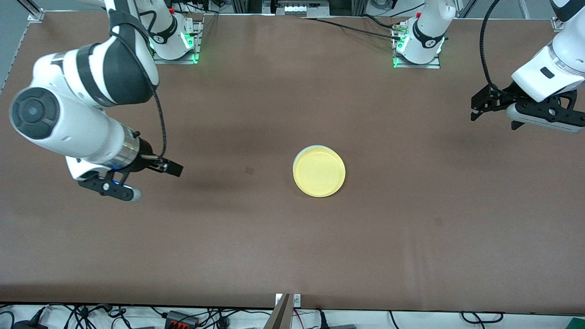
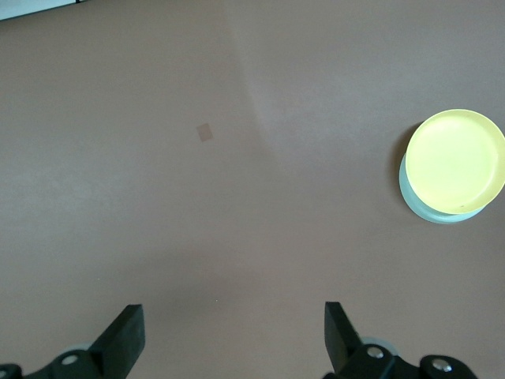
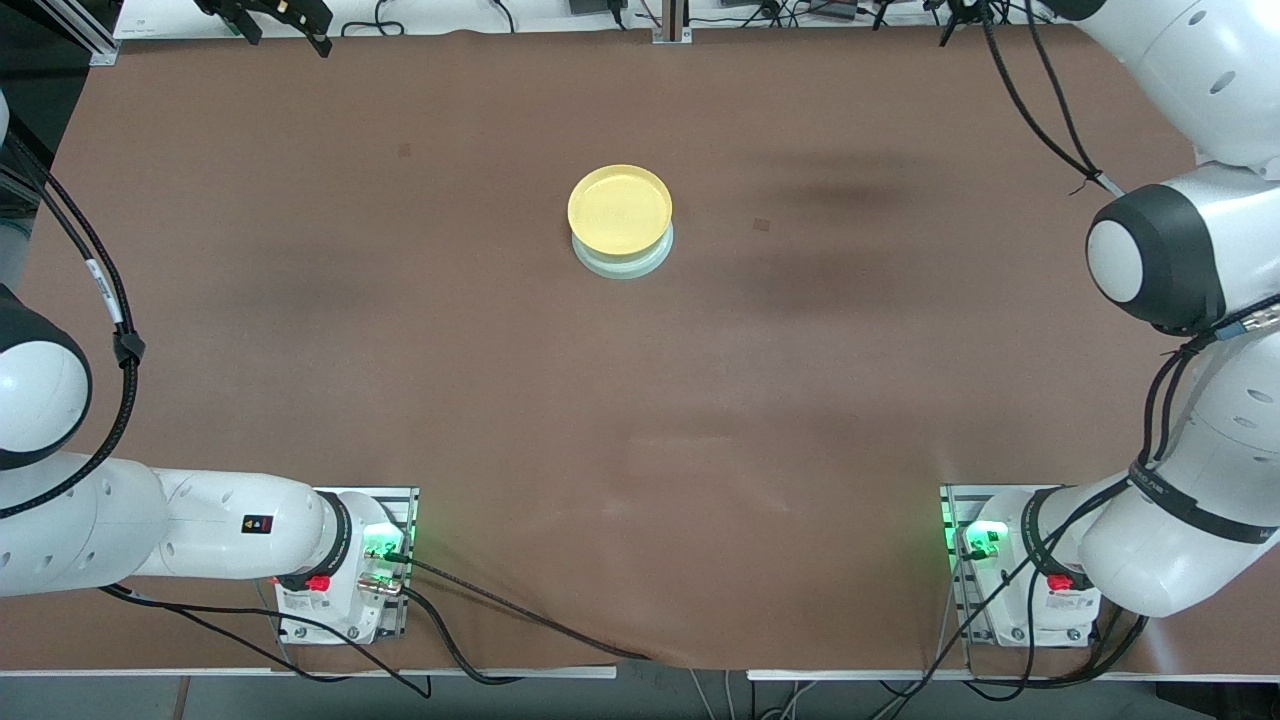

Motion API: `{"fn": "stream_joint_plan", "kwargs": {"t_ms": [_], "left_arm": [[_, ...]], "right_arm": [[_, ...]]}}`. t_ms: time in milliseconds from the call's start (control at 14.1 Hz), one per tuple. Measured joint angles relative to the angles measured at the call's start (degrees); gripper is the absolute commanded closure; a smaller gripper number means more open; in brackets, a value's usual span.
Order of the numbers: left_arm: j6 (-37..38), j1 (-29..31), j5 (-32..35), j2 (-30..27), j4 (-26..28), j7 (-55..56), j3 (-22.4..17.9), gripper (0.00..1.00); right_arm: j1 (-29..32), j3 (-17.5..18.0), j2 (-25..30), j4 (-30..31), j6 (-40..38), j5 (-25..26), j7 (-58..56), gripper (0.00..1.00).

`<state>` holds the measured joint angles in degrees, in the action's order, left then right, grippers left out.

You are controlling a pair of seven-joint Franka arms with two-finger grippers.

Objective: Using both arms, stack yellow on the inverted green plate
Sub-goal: 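Release the yellow plate and retract the right gripper to rest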

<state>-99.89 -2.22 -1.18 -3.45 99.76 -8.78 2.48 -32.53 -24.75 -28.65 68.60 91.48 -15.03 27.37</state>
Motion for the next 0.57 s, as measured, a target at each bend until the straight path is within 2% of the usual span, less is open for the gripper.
{"fn": "stream_joint_plan", "kwargs": {"t_ms": [213,355,567], "left_arm": [[0.0,-0.25,0.03,0.03,-0.04,-0.01,0.17,0.0],[0.0,-0.46,0.11,0.03,-0.04,-0.01,0.42,0.0],[0.0,-0.54,0.17,0.04,-0.05,-0.01,0.48,0.0]], "right_arm": [[0.89,-0.85,1.14,-0.04,0.06,-0.01,0.0,0.0],[3.01,-0.19,2.59,0.58,0.01,0.12,0.0,0.0],[10.2,5.38,6.3,2.26,0.24,4.39,-0.72,0.0]]}}
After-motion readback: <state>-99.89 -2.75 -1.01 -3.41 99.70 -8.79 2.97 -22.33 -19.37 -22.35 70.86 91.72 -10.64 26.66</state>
